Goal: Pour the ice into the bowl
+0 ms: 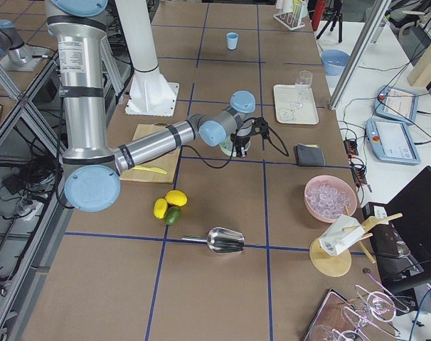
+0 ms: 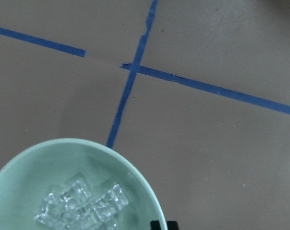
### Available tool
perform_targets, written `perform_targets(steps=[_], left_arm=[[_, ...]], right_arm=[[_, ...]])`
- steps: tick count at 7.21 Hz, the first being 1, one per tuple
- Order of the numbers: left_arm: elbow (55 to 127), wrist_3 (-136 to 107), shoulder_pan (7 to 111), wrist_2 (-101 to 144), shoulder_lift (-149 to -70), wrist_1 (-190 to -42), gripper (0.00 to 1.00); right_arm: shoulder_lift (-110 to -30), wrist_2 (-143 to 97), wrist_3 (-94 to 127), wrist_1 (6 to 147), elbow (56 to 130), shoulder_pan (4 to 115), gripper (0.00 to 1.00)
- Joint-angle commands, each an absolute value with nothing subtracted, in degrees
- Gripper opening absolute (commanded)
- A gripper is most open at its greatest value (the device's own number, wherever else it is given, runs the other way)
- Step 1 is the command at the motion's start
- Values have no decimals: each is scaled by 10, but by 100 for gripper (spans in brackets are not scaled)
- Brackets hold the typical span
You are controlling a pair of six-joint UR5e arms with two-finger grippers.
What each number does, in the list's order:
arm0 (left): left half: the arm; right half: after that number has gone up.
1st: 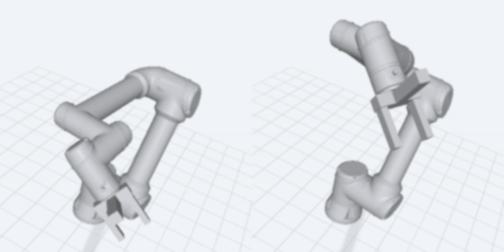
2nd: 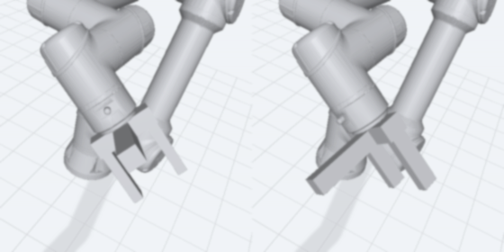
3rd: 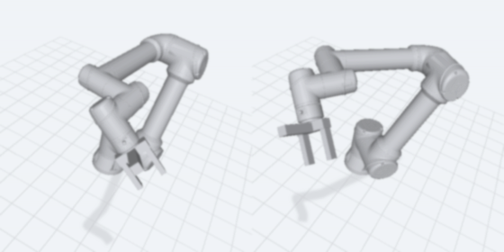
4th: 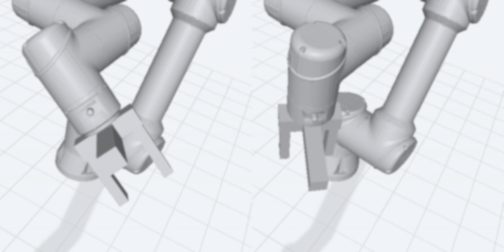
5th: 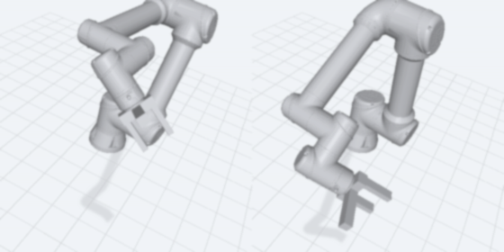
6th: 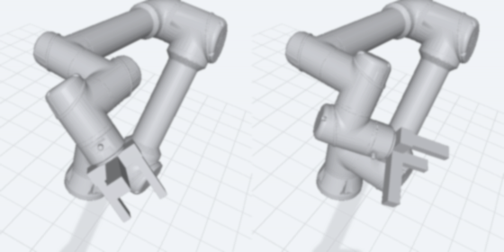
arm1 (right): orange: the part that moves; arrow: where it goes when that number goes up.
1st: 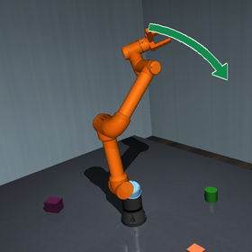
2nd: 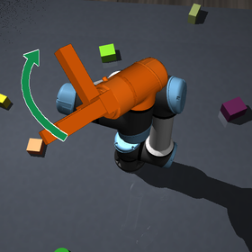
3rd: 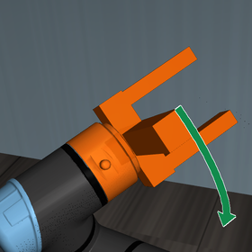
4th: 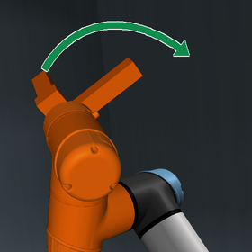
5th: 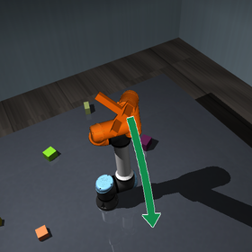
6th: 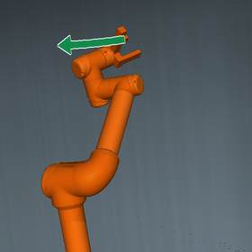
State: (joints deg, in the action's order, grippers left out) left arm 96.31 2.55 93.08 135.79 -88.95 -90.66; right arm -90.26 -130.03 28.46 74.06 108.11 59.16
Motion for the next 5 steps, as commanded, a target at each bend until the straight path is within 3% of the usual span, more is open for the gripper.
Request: perform_targets(steps=[1,4,5], left_arm=[[963,25,931,1358,-889,-907,100],[964,25,931,1358,-889,-908,100],[964,25,932,1358,-889,-908,100]], right_arm=[[-928,-1304,280,646,1016,599,0],[-928,-1305,292,529,930,599,0],[-927,-1304,294,513,913,599,16]])
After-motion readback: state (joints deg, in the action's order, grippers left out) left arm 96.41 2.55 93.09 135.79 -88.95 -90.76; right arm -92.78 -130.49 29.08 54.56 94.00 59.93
